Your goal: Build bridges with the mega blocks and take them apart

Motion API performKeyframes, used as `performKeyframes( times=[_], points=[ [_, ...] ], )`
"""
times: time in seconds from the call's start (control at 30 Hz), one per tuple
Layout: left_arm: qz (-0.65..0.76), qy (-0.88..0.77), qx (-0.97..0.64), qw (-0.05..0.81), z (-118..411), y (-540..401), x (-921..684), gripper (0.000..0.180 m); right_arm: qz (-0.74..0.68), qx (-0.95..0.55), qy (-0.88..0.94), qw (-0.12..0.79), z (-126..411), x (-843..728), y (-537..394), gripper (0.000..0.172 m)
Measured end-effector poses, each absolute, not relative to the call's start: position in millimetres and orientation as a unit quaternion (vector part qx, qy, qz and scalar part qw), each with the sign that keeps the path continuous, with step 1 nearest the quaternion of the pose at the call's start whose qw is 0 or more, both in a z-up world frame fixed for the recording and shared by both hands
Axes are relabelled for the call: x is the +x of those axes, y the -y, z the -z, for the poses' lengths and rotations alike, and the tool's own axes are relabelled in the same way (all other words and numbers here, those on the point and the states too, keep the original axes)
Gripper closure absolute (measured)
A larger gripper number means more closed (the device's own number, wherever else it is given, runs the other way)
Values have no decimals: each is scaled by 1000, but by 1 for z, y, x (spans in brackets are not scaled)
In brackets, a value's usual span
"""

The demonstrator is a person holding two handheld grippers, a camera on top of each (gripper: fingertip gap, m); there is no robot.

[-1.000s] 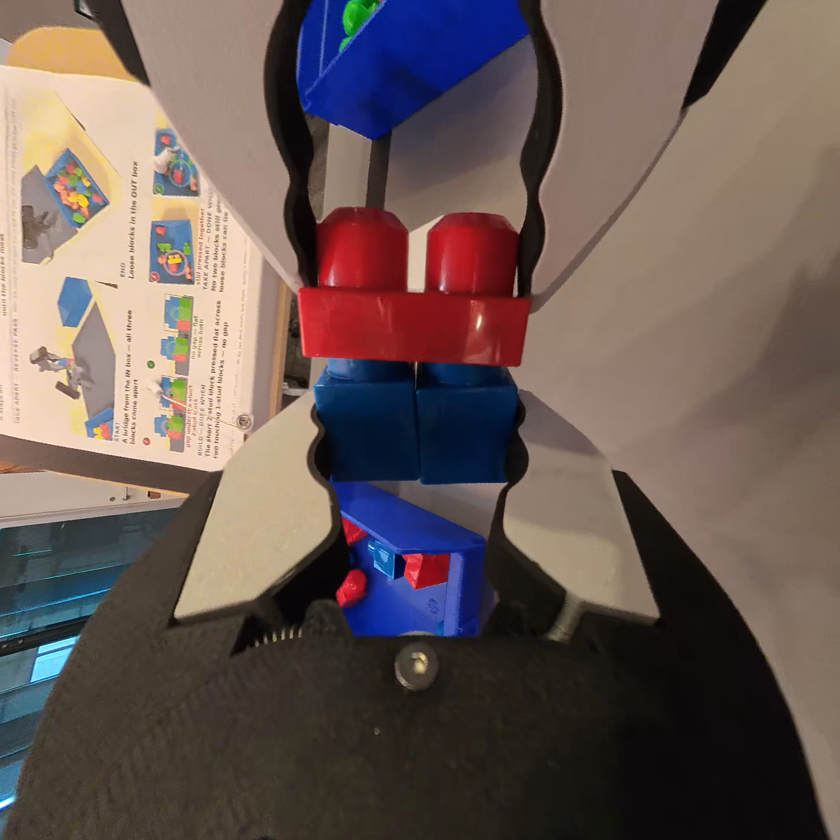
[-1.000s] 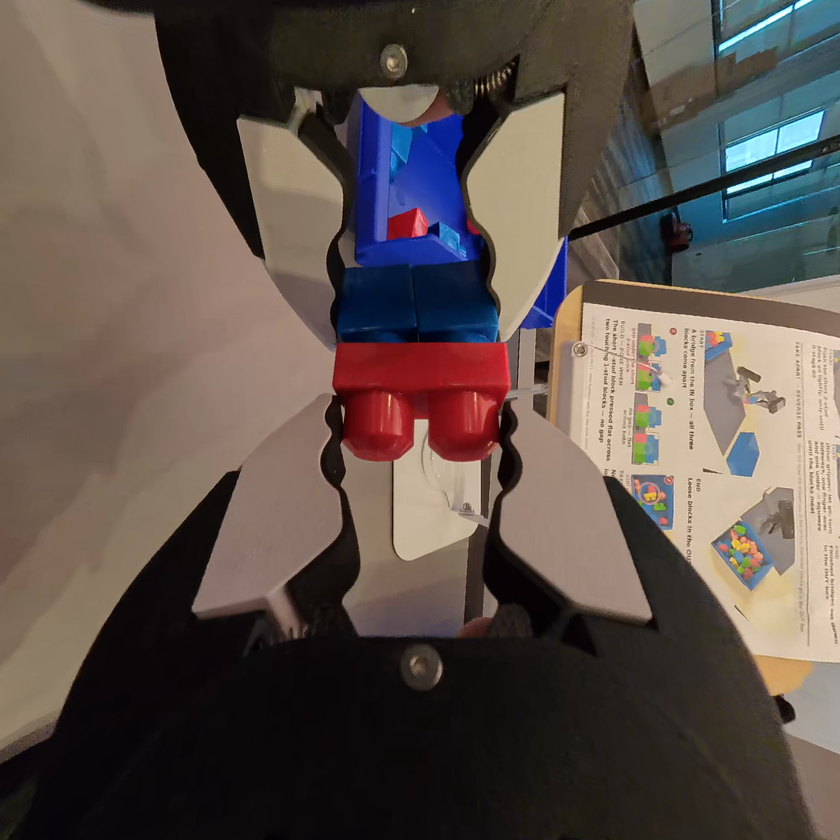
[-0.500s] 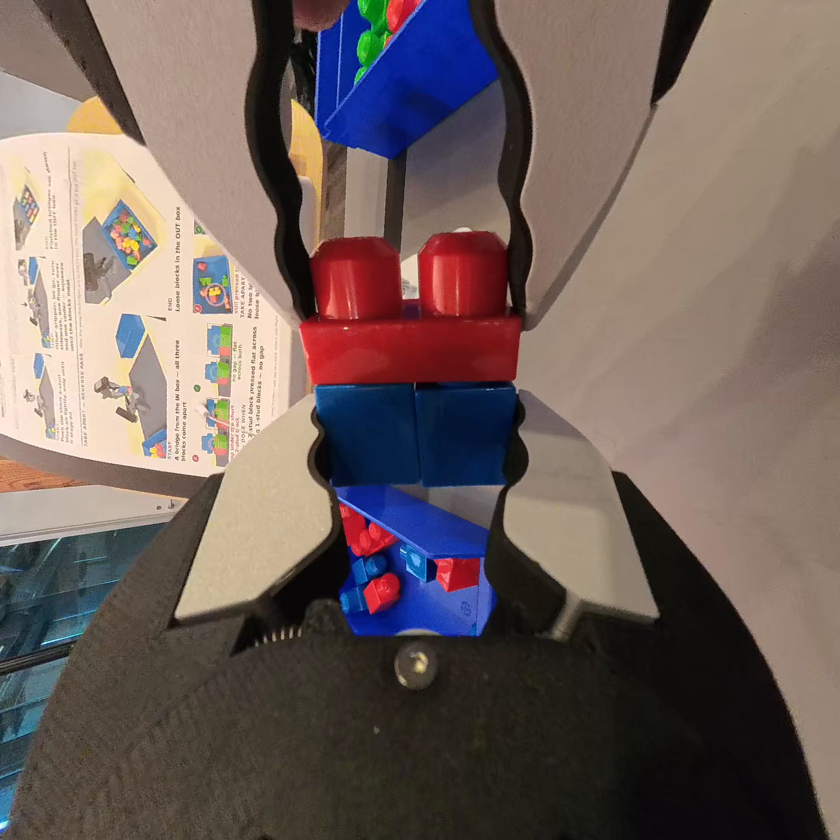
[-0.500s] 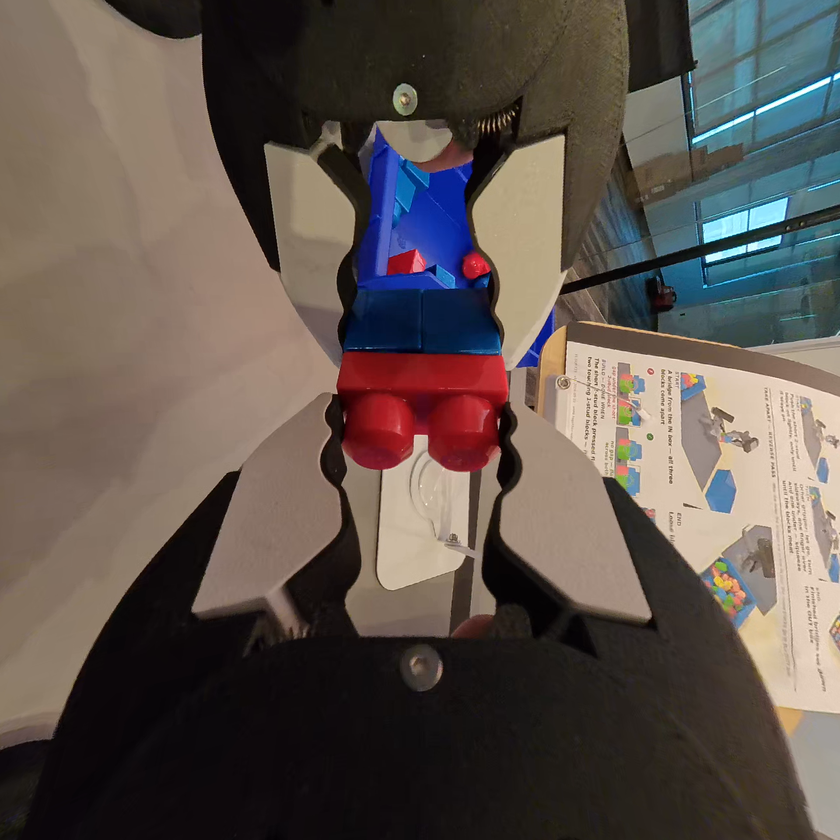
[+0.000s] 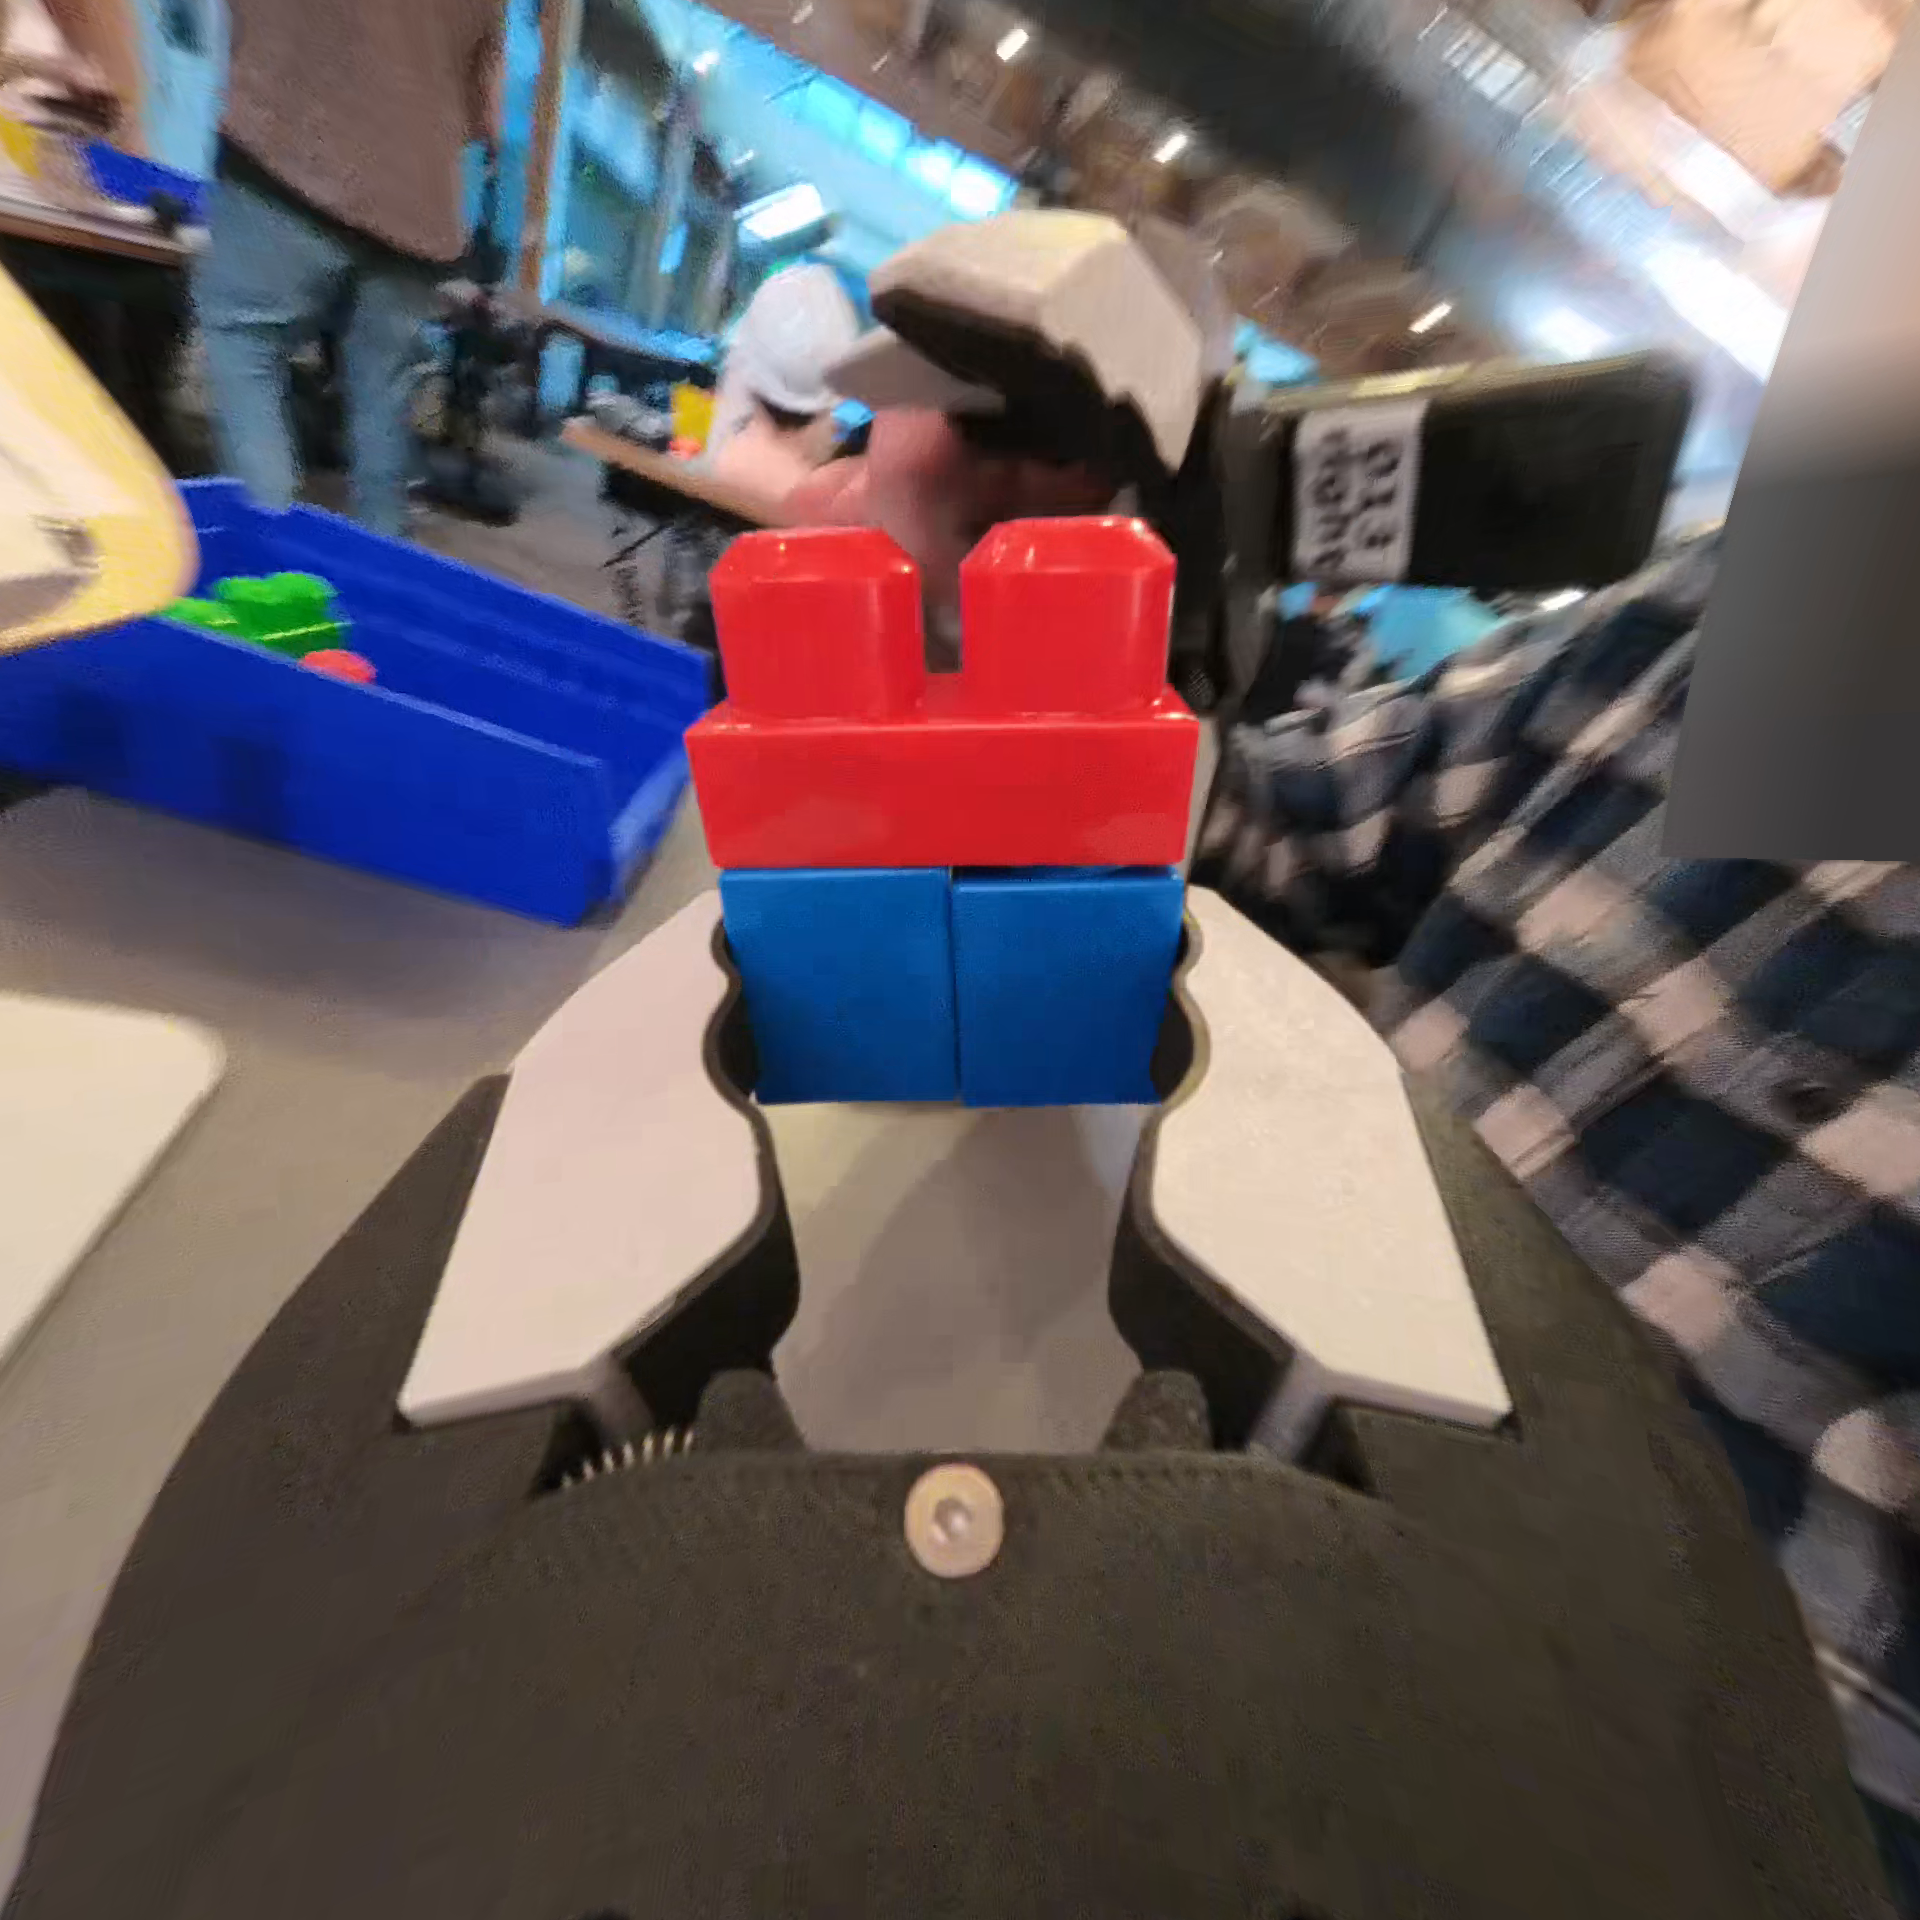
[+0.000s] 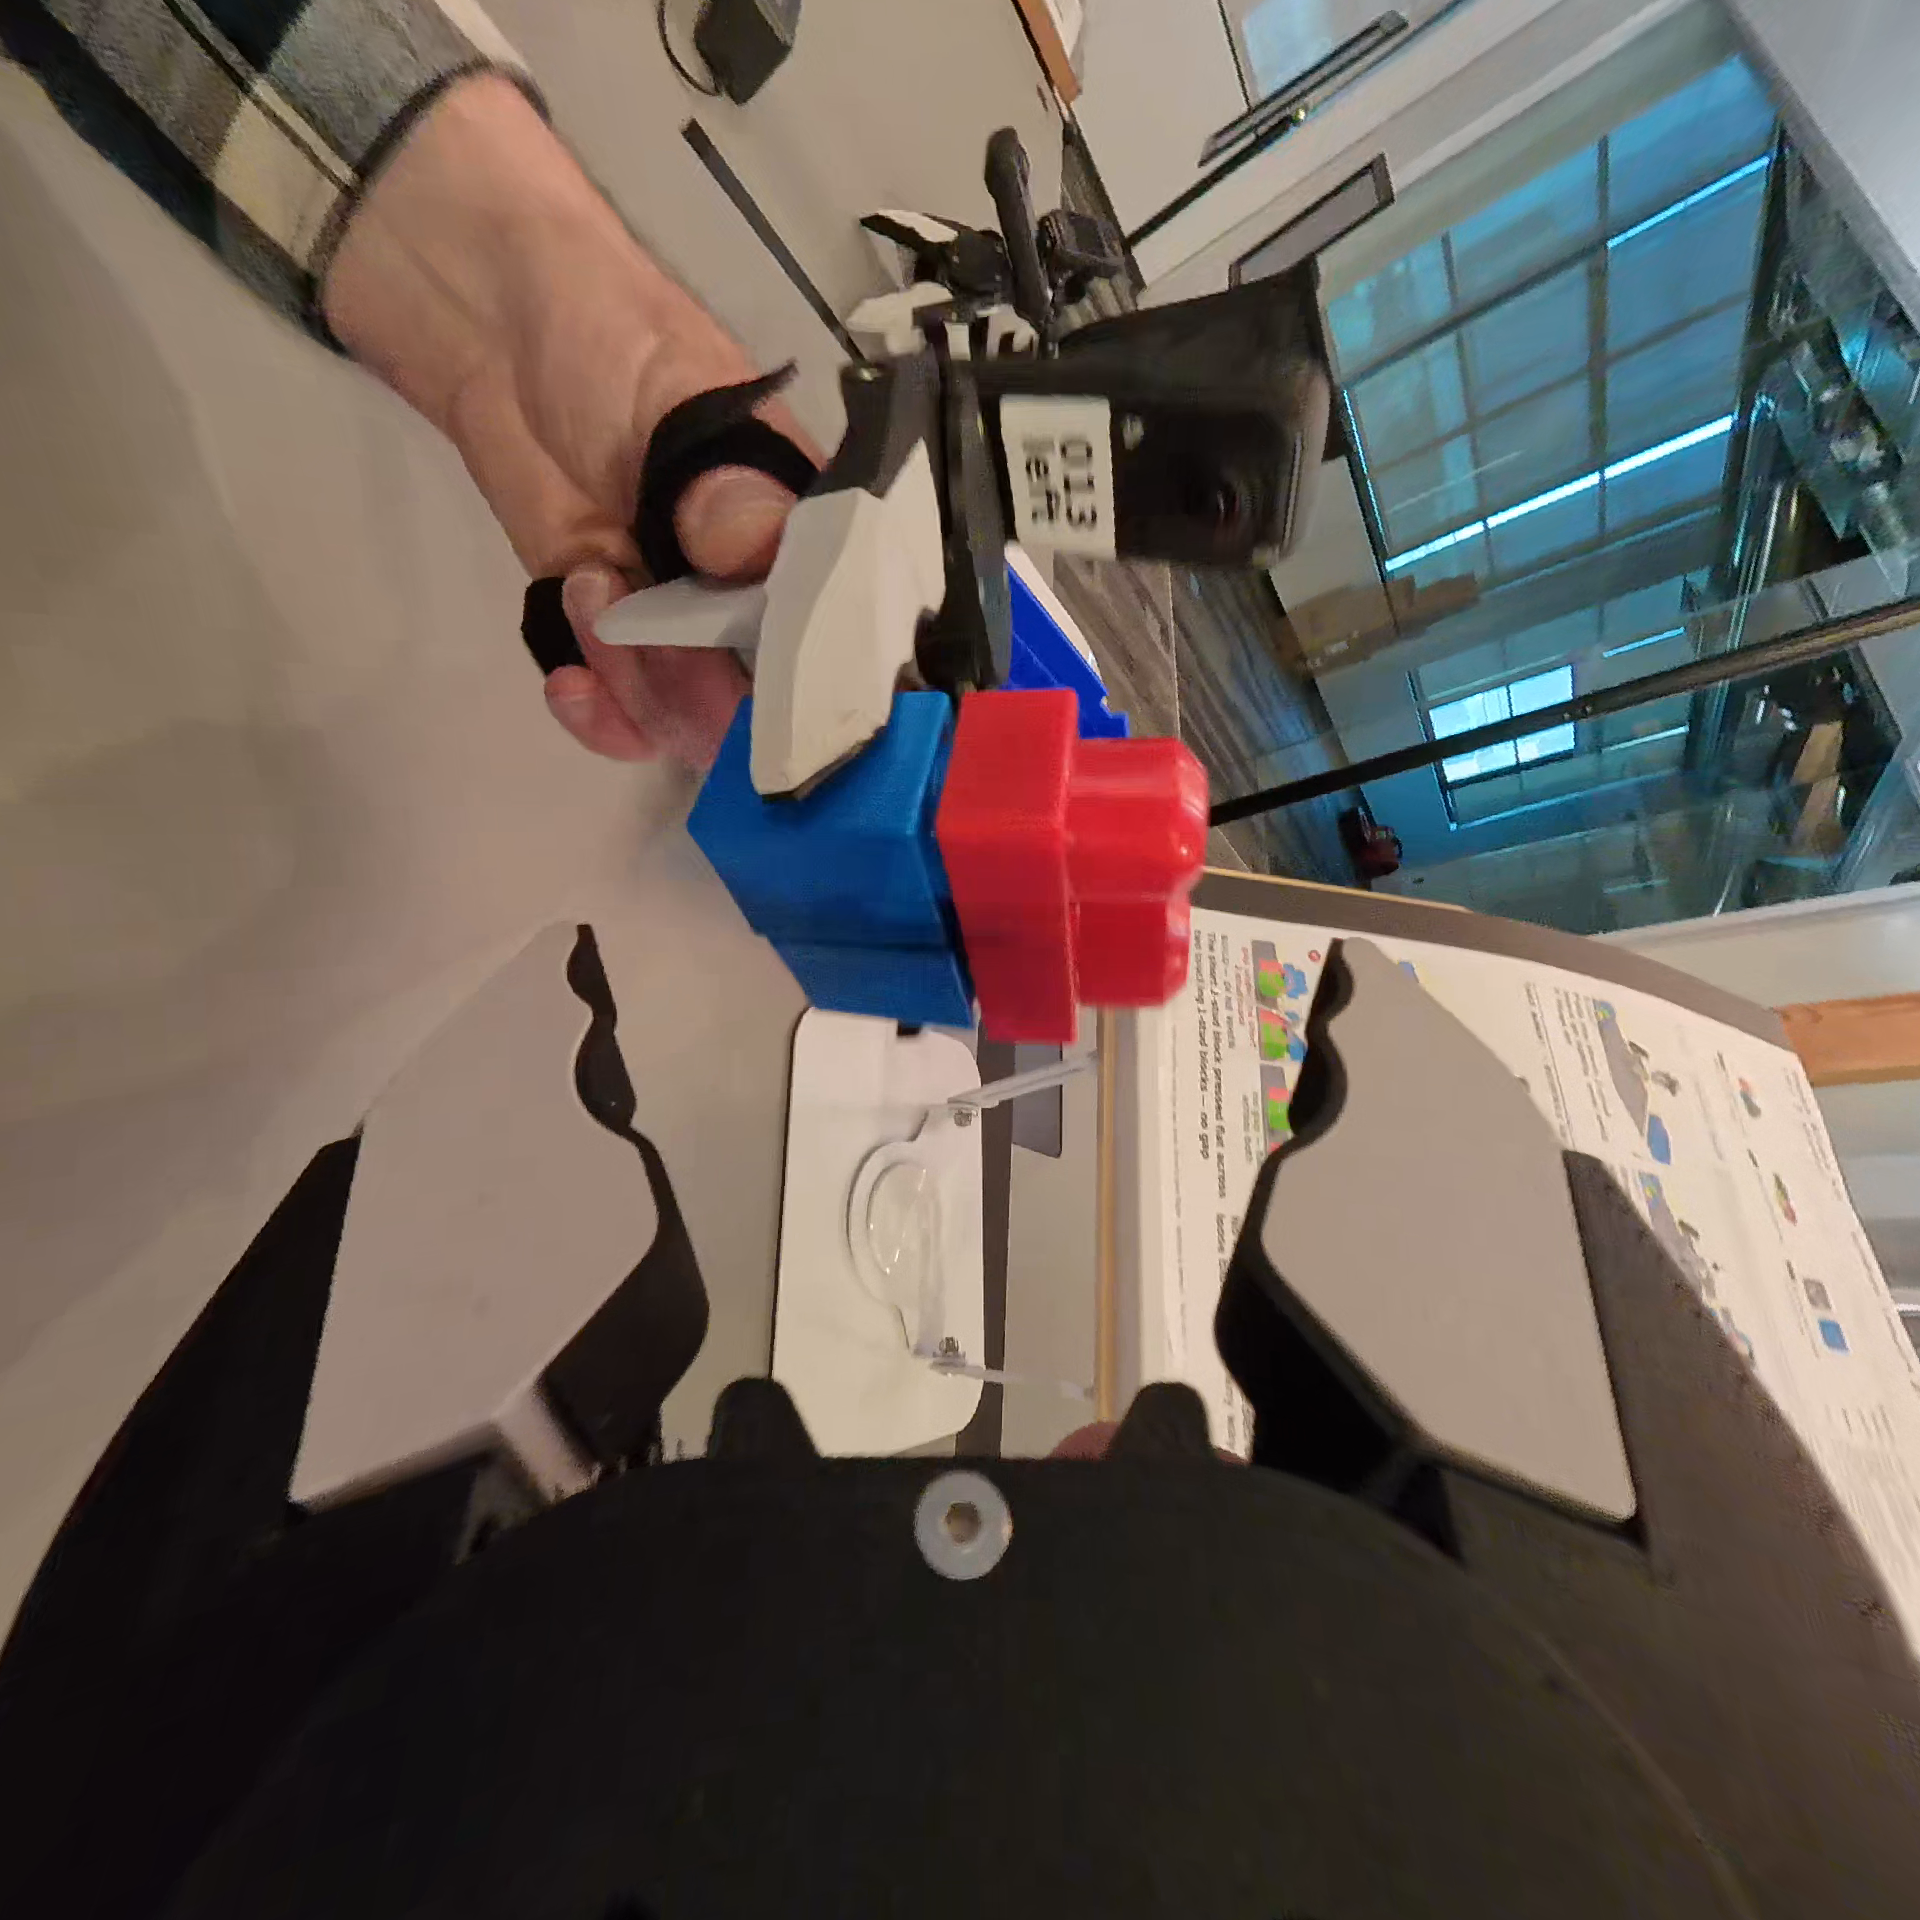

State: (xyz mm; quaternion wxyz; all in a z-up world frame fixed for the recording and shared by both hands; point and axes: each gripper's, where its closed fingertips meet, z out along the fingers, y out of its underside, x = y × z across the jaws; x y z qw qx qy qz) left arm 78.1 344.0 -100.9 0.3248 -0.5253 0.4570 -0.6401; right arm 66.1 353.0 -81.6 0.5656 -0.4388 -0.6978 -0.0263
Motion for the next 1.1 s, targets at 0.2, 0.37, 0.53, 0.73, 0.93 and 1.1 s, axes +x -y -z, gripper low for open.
performKeyframes(
  times=[0.2,0.37,0.53,0.73,0.93,1.1],
  points=[
    [738,-444,-450,234,91,-311,94,106,24,-419,715,559,90,50,-350,47],
    [772,-445,-408,200,87,-300,97,106,0,-416,731,541,92,51,-339,61],
    [816,-428,-357,154,83,-292,96,107,-14,-431,741,514,94,54,-331,64],
    [811,-447,-347,150,89,-286,100,106,-29,-440,748,496,100,57,-327,64],
    [855,-396,-289,170,72,-293,86,106,18,-472,713,519,95,73,-346,44],
    [859,-399,-283,150,72,-287,92,106,30,-477,711,516,98,75,-346,59]
  ],
)
